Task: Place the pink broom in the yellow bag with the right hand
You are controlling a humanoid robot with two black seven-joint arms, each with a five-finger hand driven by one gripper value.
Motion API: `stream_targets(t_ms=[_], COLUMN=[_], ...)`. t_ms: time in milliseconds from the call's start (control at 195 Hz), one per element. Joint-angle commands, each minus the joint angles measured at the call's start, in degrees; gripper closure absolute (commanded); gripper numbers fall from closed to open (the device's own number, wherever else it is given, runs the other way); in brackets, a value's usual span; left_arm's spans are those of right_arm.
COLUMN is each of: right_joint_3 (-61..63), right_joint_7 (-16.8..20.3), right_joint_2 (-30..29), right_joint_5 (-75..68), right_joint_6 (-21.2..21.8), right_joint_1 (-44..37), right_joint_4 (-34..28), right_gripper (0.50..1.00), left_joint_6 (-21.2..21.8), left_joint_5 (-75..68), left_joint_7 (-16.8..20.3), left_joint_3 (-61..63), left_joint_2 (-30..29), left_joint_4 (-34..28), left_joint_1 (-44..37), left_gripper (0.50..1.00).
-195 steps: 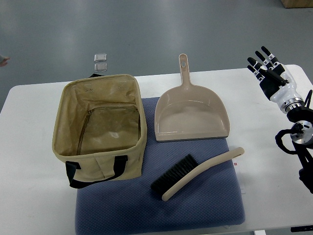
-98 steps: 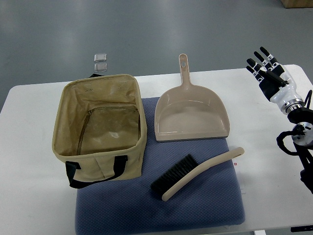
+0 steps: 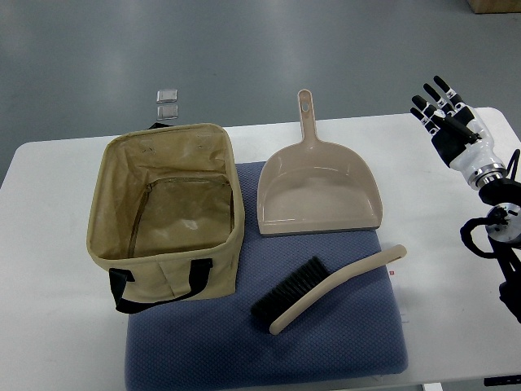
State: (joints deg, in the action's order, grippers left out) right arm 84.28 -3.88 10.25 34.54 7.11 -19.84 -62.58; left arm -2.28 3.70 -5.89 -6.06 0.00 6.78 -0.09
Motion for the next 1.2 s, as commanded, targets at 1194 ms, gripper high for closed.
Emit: stream_targets(t_ms=[1194], right_joint_3=[-24.51], right_joint_7=[-10.27], right_joint_2=[29.39], right_joint_5=[18.01], right_joint_6=[14.78], right_joint_1=[-2.31], right_joint_4=[-11.25], right_gripper=[0.585], left_joint_6=[0.0], left_joint_5=[-0.01], left_joint_7=[0.0], left_joint_3=[0.0], left_joint_2=[0.0], left_joint_4=[-0.01], left_joint_1=[0.0], left_gripper=[0.5])
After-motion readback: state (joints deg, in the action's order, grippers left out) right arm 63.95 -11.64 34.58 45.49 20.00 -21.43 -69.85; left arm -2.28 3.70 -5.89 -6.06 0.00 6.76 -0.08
